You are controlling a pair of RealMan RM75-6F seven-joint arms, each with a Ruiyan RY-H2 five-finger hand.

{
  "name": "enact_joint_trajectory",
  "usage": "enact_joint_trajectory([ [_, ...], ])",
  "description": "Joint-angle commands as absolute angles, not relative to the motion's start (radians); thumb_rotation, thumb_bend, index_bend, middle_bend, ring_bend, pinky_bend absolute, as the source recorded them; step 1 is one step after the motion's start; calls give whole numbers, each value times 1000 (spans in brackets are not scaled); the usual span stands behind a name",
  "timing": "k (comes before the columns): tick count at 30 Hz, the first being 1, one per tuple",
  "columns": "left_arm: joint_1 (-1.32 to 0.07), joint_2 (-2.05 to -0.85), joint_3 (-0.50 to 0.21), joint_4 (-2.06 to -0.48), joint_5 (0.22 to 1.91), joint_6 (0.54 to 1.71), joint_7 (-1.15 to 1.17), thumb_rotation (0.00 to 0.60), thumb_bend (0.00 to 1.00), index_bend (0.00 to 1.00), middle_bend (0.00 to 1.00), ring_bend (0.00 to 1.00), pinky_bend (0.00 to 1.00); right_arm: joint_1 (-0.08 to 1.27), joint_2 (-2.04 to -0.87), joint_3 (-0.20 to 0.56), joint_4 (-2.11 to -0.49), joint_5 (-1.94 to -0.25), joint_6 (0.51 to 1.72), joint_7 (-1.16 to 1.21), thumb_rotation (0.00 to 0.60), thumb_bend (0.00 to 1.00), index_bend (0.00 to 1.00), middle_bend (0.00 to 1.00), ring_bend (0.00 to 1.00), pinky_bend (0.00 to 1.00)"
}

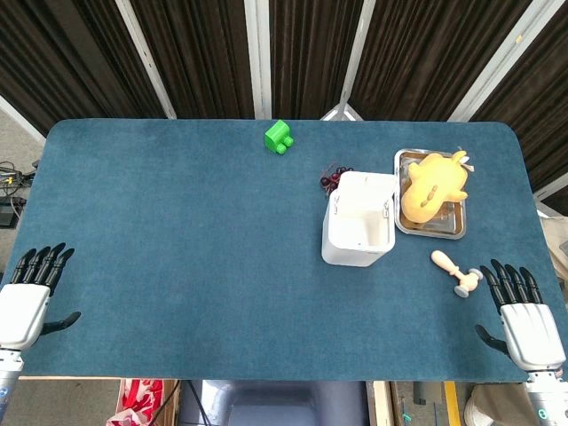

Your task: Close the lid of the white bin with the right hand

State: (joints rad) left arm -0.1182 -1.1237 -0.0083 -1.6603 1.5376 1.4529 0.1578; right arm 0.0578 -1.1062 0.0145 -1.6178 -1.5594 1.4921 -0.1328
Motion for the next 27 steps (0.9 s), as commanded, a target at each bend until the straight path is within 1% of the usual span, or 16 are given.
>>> enact_joint_trajectory([
  [1, -118, -1124, -9, -1660, 1538, 1453, 158, 600, 0, 0, 0, 0, 0, 58, -1106, 15, -1618, -1559, 1492, -133, 600, 219, 0, 0, 0, 0],
  [12, -114, -1122, -6, -1662, 1542, 1461, 158, 600, 0, 0, 0, 0, 0, 58, -1105, 16, -1626, -1560, 1490, -126, 600, 219, 0, 0, 0, 0],
  [19, -112, -1119, -8, -1664, 1534, 1461, 151, 600, 0, 0, 0, 0, 0, 74, -1097, 33, -1672, -1548, 1475, -137, 600, 219, 0, 0, 0, 0],
  [21, -110, -1117, -8, -1666, 1533, 1463, 147, 600, 0, 0, 0, 0, 0, 85, -1086, 46, -1703, -1539, 1465, -137, 600, 219, 0, 0, 0, 17],
  [22, -109, -1116, -8, -1666, 1533, 1465, 145, 600, 0, 0, 0, 0, 0, 93, -1079, 56, -1723, -1531, 1459, -137, 600, 219, 0, 5, 16, 82],
  [23, -109, -1115, -8, -1666, 1534, 1466, 145, 600, 0, 0, 0, 0, 0, 99, -1074, 63, -1736, -1524, 1453, -138, 600, 219, 0, 31, 56, 160],
  [24, -108, -1115, -8, -1666, 1534, 1467, 143, 600, 0, 0, 0, 0, 0, 110, -1066, 78, -1757, -1511, 1445, -141, 600, 221, 0, 80, 120, 258],
  [25, -107, -1115, -8, -1666, 1534, 1467, 141, 600, 0, 0, 0, 0, 0, 124, -1057, 96, -1782, -1491, 1431, -143, 600, 236, 0, 174, 231, 373],
  [26, -108, -1114, -9, -1666, 1533, 1467, 140, 600, 0, 0, 0, 0, 0, 137, -1048, 110, -1808, -1467, 1413, -145, 600, 271, 0, 291, 353, 471],
  [27, -109, -1114, -9, -1666, 1532, 1465, 141, 600, 0, 0, 0, 0, 0, 151, -1037, 127, -1839, -1438, 1392, -142, 600, 300, 0, 367, 429, 524],
])
